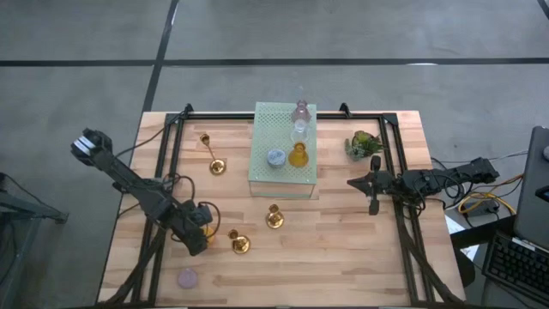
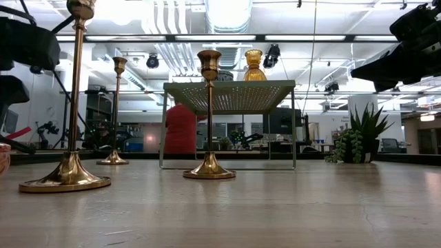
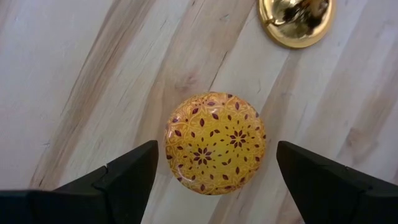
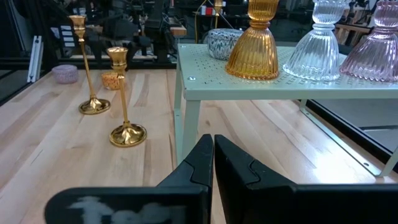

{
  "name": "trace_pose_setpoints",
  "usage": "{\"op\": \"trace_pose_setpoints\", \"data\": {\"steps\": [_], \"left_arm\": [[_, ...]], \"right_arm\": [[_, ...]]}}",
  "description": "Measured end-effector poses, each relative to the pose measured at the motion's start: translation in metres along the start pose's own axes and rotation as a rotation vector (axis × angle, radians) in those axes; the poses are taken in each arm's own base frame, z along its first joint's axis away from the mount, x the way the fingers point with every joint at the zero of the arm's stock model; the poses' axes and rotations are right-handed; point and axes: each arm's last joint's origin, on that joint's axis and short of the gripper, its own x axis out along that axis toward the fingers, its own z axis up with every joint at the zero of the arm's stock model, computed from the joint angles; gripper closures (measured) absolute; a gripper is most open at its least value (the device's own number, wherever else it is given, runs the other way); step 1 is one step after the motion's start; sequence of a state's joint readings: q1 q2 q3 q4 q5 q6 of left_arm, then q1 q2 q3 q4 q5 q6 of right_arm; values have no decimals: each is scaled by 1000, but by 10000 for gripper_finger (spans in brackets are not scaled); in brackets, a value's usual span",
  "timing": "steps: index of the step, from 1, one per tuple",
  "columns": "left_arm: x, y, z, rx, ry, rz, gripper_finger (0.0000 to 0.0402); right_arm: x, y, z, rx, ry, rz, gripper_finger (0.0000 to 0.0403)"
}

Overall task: Stock candles on shelf
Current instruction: Put the yellow scented candle and aligned it with the other white green scented candle on the shelf

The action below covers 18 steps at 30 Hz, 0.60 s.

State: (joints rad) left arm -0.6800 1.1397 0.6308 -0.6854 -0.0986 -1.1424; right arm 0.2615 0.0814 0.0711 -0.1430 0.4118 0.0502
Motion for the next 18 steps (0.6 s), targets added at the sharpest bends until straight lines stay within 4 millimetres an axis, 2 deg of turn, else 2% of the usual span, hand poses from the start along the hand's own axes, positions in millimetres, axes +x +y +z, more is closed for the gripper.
{"op": "trace_pose_setpoints", "data": {"steps": [18], "left_arm": [[17,-4,-1,13,28,53,69]], "right_arm": [[0,0,0,0,0,0,394]]}}
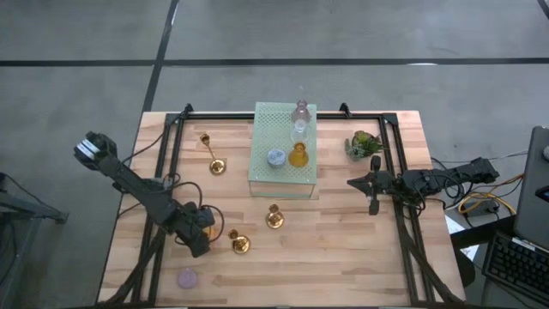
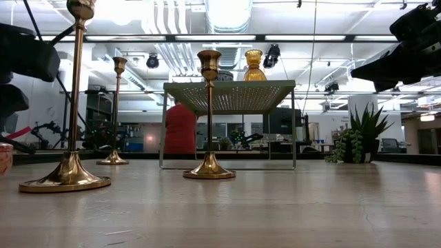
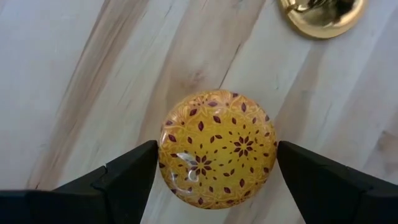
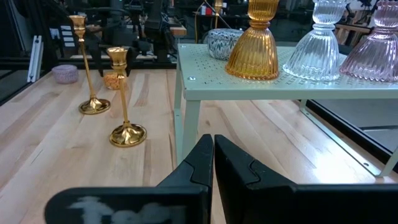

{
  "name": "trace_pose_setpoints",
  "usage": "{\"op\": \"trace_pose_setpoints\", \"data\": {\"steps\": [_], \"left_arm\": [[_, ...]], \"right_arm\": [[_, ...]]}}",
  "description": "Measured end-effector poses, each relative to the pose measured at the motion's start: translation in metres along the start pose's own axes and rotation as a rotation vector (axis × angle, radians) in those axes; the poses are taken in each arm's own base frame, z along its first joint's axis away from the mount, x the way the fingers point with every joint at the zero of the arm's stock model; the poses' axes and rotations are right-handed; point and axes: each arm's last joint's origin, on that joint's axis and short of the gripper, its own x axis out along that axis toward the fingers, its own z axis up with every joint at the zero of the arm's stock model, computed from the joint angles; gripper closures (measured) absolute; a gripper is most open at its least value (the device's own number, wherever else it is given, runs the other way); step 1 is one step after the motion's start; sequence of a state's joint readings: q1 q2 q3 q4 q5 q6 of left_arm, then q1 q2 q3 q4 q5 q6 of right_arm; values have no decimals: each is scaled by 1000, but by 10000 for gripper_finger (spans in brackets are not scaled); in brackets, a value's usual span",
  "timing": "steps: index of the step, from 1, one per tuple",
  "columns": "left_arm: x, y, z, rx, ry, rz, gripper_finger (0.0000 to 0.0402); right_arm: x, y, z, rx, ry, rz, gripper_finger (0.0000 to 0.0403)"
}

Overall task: Stock candles on shelf
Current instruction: Put the yellow scented candle and aligned it with the other white green scented candle on the shelf

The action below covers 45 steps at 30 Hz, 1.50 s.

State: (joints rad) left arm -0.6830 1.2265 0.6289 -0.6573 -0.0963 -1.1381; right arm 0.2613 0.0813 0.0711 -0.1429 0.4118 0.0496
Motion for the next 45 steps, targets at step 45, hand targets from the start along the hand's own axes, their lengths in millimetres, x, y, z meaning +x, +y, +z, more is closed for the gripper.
{"op": "trace_pose_setpoints", "data": {"steps": [45], "left_arm": [[17,7,-3,48,-40,73,88]], "right_arm": [[0,0,0,1,0,0,394]]}}
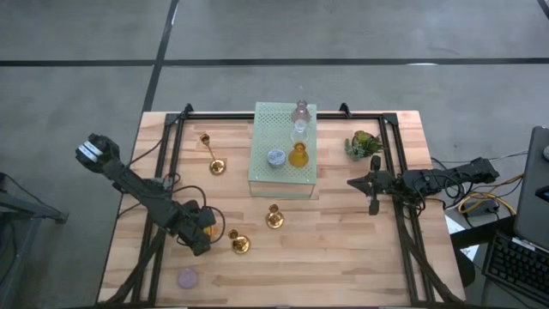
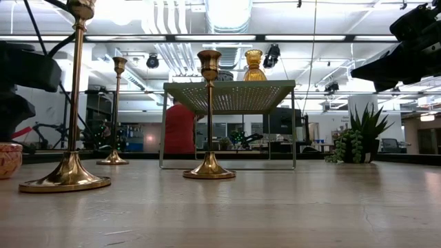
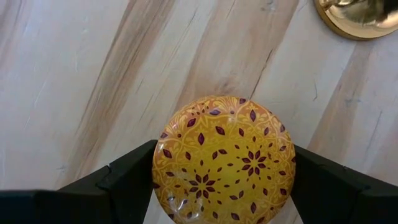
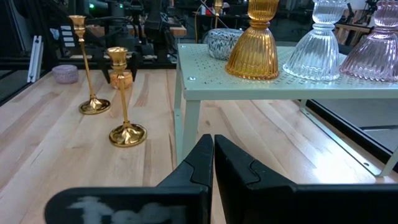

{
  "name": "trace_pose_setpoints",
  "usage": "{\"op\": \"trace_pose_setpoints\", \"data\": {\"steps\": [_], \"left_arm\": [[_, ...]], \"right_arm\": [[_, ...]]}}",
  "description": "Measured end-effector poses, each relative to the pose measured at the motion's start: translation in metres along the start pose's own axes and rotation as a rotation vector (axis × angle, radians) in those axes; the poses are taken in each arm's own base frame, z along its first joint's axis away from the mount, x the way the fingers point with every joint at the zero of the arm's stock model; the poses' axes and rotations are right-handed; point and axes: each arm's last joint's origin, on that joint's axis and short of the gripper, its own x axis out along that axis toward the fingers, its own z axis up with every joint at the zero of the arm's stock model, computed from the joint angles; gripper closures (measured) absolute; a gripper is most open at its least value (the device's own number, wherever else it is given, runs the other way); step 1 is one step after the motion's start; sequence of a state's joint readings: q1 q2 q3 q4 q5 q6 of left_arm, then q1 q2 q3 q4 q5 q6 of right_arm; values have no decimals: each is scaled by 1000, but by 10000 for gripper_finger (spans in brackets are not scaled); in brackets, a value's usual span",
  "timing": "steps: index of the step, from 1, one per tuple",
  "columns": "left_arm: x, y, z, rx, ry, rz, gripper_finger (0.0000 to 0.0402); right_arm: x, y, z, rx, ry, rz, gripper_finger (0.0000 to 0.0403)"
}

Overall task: Stock candles on shelf
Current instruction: Put the yellow scented candle and aligned it with the other white green scented candle on the shelf

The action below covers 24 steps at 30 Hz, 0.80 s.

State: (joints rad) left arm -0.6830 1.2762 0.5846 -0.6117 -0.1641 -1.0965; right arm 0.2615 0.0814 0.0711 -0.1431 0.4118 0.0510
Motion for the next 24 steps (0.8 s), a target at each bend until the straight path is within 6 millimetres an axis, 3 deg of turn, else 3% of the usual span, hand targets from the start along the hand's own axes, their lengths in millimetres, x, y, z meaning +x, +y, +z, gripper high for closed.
{"op": "trace_pose_setpoints", "data": {"steps": [13,24], "left_arm": [[-18,4,5,18,8,23,89],[-60,15,25,20,-10,100,89]], "right_arm": [[0,0,0,0,0,0,394],[0,0,0,-2,0,0,394]]}}
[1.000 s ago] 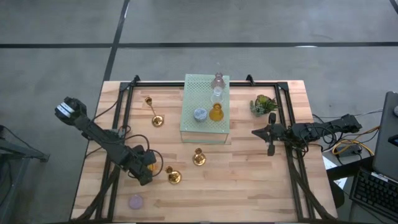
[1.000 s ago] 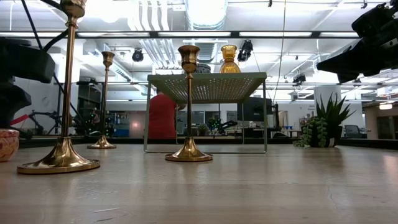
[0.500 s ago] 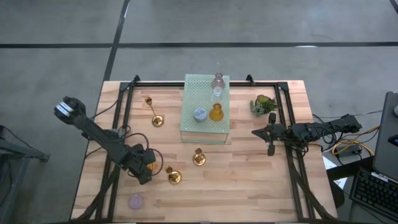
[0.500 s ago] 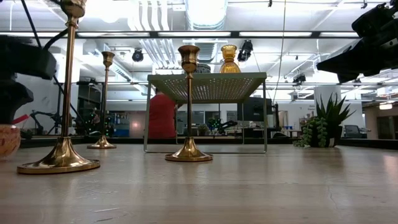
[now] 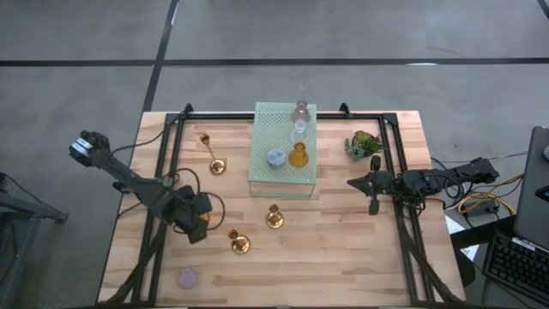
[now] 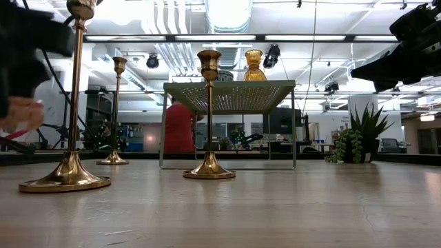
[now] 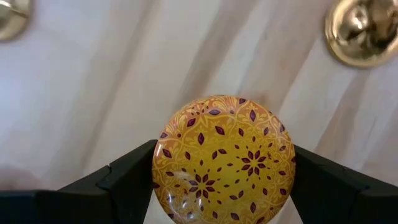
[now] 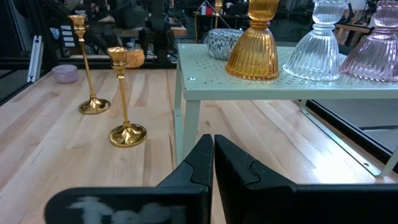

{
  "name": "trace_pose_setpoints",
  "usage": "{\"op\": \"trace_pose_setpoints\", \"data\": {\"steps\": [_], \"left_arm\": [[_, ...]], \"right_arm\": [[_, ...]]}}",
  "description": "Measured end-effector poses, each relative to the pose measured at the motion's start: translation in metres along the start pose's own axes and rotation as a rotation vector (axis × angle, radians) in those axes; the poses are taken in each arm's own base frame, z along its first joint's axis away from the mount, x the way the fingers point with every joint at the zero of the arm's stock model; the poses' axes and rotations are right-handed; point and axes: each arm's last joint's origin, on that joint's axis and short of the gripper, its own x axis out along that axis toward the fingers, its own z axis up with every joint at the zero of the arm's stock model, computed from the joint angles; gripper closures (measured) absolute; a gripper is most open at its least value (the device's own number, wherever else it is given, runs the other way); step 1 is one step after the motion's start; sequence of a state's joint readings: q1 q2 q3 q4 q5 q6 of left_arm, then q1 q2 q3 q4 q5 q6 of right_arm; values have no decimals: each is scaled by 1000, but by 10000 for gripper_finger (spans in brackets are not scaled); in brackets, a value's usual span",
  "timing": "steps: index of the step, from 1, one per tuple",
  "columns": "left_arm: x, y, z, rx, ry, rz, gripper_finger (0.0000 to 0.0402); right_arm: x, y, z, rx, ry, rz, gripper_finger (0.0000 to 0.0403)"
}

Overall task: Stock candles on shelf
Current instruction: Put the yellow scented candle and aligned it with the other white green scented candle on the shelf

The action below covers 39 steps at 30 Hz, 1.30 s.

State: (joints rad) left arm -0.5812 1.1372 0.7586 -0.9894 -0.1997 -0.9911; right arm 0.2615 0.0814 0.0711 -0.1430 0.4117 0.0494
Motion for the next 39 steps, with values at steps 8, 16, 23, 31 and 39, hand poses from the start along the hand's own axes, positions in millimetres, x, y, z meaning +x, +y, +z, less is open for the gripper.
{"op": "trace_pose_setpoints", "data": {"steps": [8,16,23,31,39], "left_arm": [[-39,7,32,46,-79,32,89],[-73,21,68,99,-172,17,90],[-91,37,101,144,-263,72,90],[-108,45,135,220,-325,124,90],[-124,59,171,269,-371,183,90]], "right_arm": [[0,0,0,0,0,0,394],[0,0,0,0,0,0,394],[0,0,0,1,0,0,394],[0,0,0,1,0,0,394],[0,0,0,2,0,0,394]]}}
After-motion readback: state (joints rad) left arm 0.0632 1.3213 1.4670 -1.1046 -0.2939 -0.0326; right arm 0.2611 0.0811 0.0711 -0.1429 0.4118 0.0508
